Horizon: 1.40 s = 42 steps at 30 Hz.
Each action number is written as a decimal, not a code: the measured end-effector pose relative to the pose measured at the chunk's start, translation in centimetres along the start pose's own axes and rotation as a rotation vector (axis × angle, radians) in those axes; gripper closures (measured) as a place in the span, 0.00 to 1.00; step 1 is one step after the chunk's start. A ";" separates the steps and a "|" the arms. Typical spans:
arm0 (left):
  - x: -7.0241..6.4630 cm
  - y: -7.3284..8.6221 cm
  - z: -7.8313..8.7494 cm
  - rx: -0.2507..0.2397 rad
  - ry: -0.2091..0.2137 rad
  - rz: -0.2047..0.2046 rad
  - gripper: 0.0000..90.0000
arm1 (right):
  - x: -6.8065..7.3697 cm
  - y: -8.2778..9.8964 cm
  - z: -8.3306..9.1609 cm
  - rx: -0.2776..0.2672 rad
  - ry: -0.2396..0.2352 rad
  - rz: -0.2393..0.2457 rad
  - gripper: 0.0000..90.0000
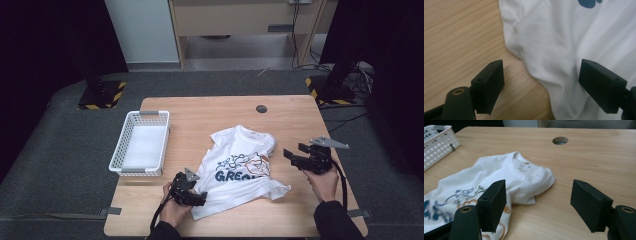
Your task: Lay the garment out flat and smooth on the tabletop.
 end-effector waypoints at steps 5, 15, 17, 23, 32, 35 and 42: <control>-0.1 0.2 0.0 -0.008 0.000 -0.004 0.18 | -0.1 -1.4 -2.8 0.006 0.051 -0.013 0.32; 0.0 0.7 0.0 -0.024 0.013 -0.024 0.12 | 0.2 -1.8 -8.4 0.092 0.147 -0.018 0.35; 0.0 0.6 -0.1 -0.025 0.014 -0.025 0.10 | 0.0 -1.3 -9.2 0.122 0.155 -0.020 0.36; 0.1 0.6 -0.2 -0.026 0.013 -0.026 0.09 | -0.5 0.2 -11.3 0.178 0.156 -0.064 0.40; 0.1 0.6 -0.3 -0.028 0.012 -0.028 0.08 | 0.2 1.3 -12.8 0.213 0.139 -0.072 0.87; 0.1 0.6 -0.2 -0.029 0.013 -0.028 0.08 | 0.5 0.6 -12.7 0.220 0.148 -0.051 0.92; -0.3 0.4 -0.2 -0.024 0.032 -0.050 0.08 | 1.0 -2.4 -11.9 0.160 0.167 -0.015 0.93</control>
Point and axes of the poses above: each handheld gripper's, and its own axes: z roughly backward along the jaws, y roughly out of its underside, x roughly to its left, the point moved 2 cm from there along -z, roughly forward along the jaws, and after that the axes turned 14 degrees about -z, right-handed, at the moved point
